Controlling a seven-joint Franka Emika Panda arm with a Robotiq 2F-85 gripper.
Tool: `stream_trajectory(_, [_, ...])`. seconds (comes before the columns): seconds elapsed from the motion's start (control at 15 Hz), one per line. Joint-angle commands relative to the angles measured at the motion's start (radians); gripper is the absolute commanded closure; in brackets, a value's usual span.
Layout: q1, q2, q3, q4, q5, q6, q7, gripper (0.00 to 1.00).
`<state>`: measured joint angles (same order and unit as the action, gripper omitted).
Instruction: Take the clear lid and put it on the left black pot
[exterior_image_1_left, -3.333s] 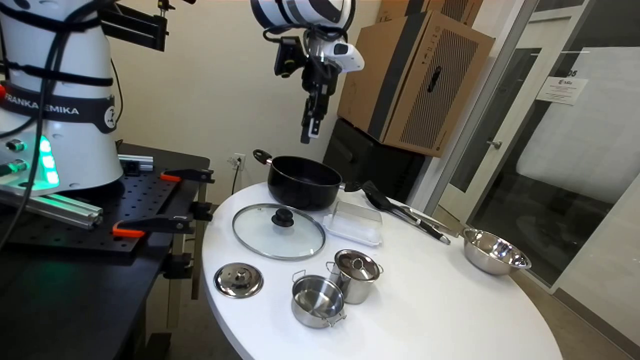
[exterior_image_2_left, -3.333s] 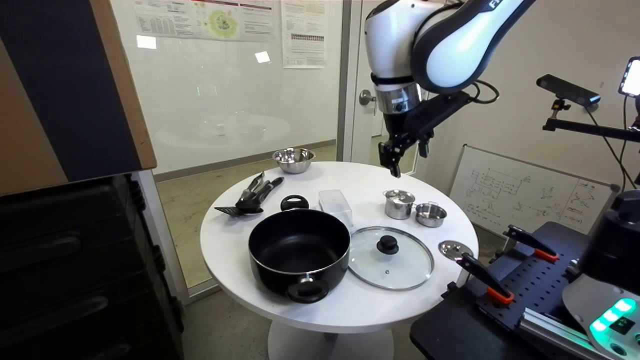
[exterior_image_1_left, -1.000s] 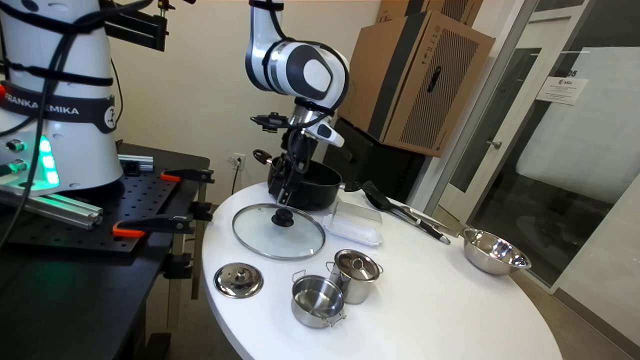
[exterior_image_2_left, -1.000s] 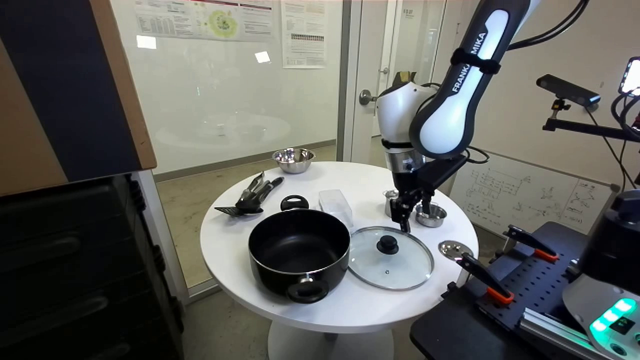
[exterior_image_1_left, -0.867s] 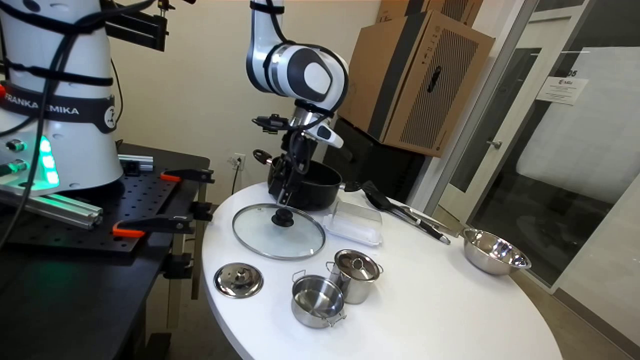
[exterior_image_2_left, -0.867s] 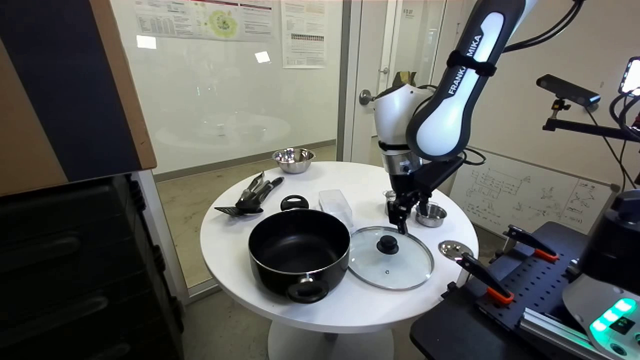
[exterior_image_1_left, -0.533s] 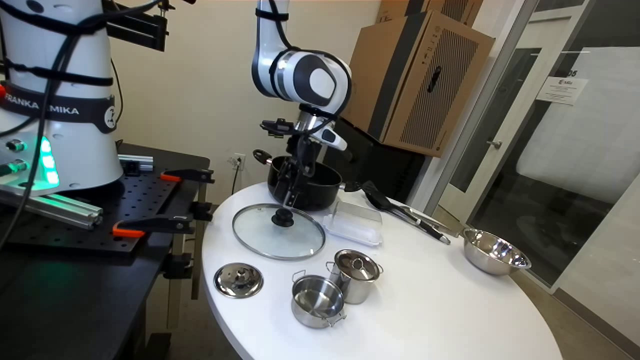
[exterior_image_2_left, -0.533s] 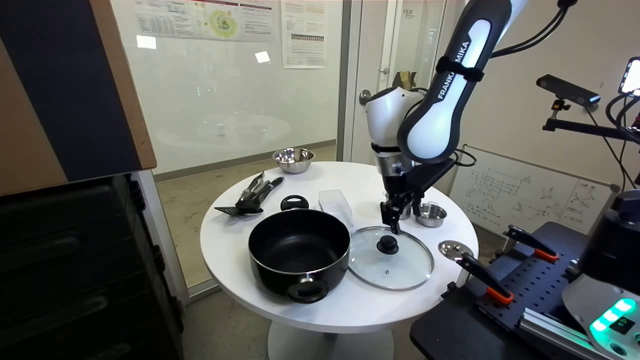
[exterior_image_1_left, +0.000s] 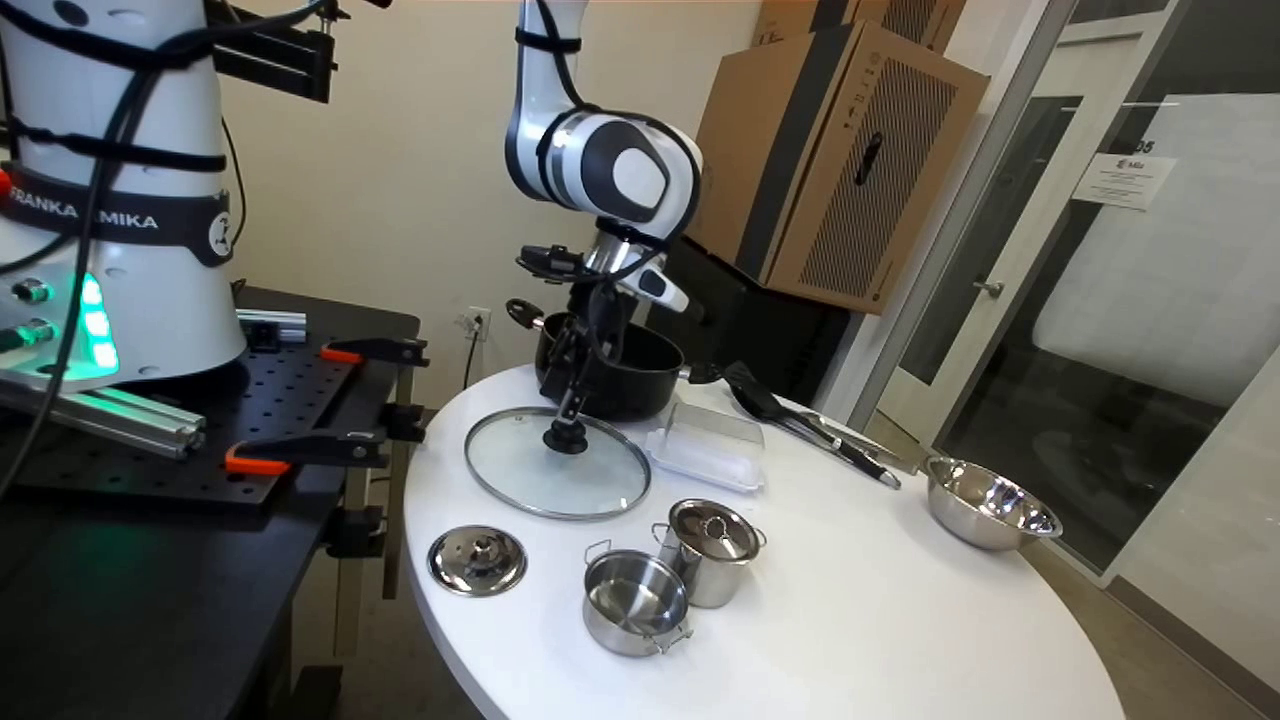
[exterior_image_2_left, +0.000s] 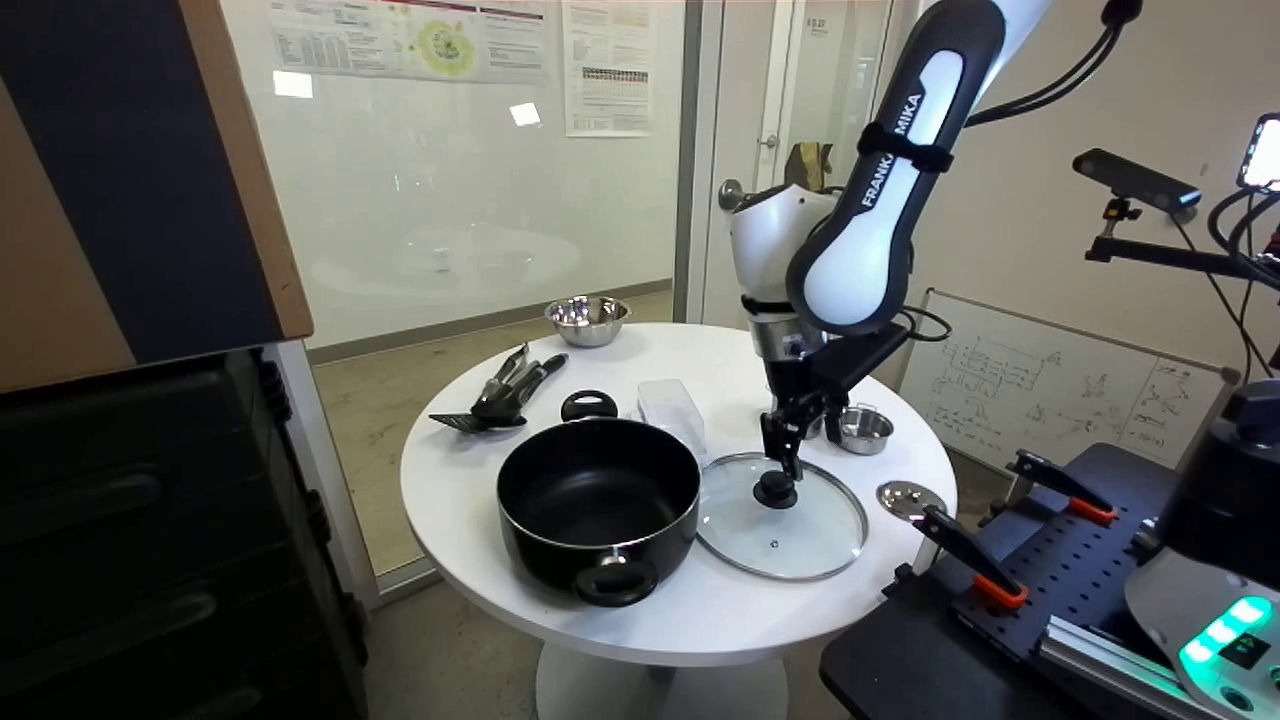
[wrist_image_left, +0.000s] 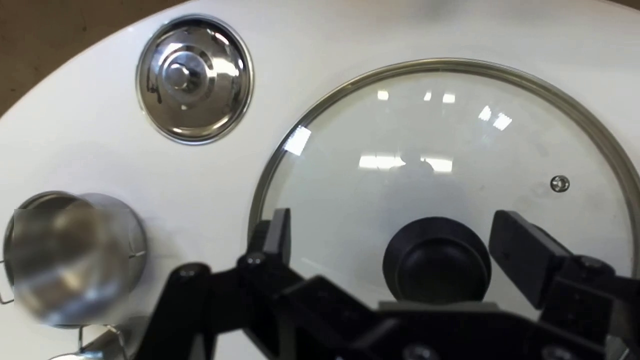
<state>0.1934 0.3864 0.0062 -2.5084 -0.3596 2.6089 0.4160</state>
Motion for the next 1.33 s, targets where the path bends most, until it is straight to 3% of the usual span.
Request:
stream_trajectory(0.0, [0.011,0.092,0.019,0.049,0.072,0.028,-0.072,0.00])
stream_trajectory(0.67, [0.036,0.166,0.023,0.142,0.139,0.035,-0.130,0.00])
stream_trajectory(1.27, [0.019,0.182,0.015,0.146,0.150,0.058,-0.142,0.00])
